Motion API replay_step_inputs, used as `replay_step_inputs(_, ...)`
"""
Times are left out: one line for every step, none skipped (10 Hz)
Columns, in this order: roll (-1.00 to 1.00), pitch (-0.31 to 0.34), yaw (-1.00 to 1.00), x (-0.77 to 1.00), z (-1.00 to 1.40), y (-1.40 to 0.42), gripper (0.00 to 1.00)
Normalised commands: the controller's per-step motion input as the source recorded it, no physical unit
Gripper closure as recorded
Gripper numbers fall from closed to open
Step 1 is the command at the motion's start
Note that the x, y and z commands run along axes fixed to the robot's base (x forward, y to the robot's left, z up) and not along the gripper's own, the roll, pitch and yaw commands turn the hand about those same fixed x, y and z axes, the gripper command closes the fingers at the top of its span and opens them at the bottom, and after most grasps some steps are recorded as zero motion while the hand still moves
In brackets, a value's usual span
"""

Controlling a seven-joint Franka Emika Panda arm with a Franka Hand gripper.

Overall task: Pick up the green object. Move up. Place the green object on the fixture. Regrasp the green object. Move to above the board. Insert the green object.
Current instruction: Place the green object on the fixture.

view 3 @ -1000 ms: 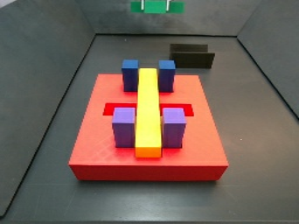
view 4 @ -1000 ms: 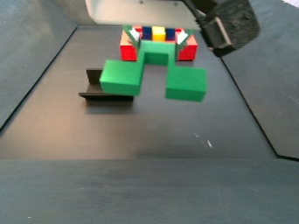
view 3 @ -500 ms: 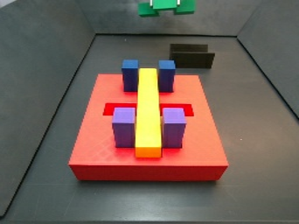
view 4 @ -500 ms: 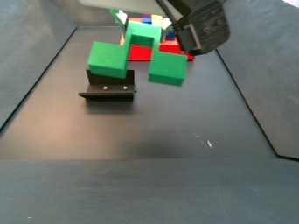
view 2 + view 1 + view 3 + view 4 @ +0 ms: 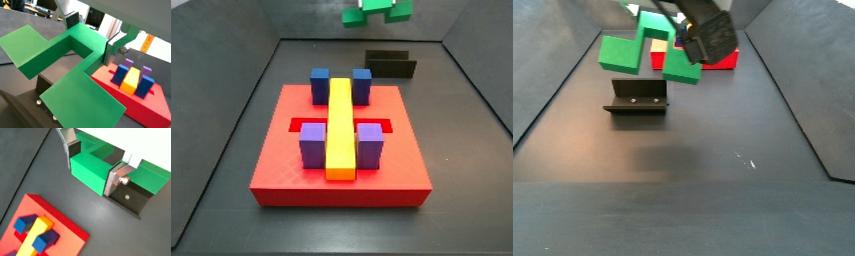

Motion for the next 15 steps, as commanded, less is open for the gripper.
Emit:
replay_step_inputs(-0.23,0.211,0.11,0.67,0.00,-0.14,1.00)
replay_step_inputs(-0.28,0.180,0.09,0.63,0.00,-0.13,1.00)
replay_step_inputs(-0.29,0.140,0.08,0.61,0.00,-0.10,1.00)
replay_step_inputs(-0.29,0.129,0.08,0.58,-0.05,-0.09,1.00)
replay_step_inputs(-0.31,0.066,0.08,0.55,-0.11,-0.10,1.00)
replay_step_inputs(-0.38,0.000,0.04,0.53,-0.13,-0.11,1.00)
replay_step_inputs(-0.52,0.006,0.03,0.50,-0.04,-0.04,1.00)
replay_step_inputs(-0.61,0.000,0.00,0.39,-0.02,-0.01,1.00)
replay_step_inputs(-0.49,0.000,0.00,0.37,-0.17,-0.05,1.00)
replay_step_inputs(-0.36,-0.034,0.00,0.32,-0.26,-0.08,1.00)
replay_step_inputs(0.00,-0.003,0.00,0.19,-0.23,-0.14,1.00)
replay_step_inputs(0.39,-0.006,0.00,0.06,-0.29,-0.26,1.00)
replay_step_inputs(0.50,-0.009,0.00,0.05,-0.27,-0.32,1.00)
replay_step_inputs(0.43,-0.017,0.00,0.00,-0.28,-0.31,1.00)
replay_step_inputs(0.00,0.000,0.02,0.00,-0.20,-0.10,1.00)
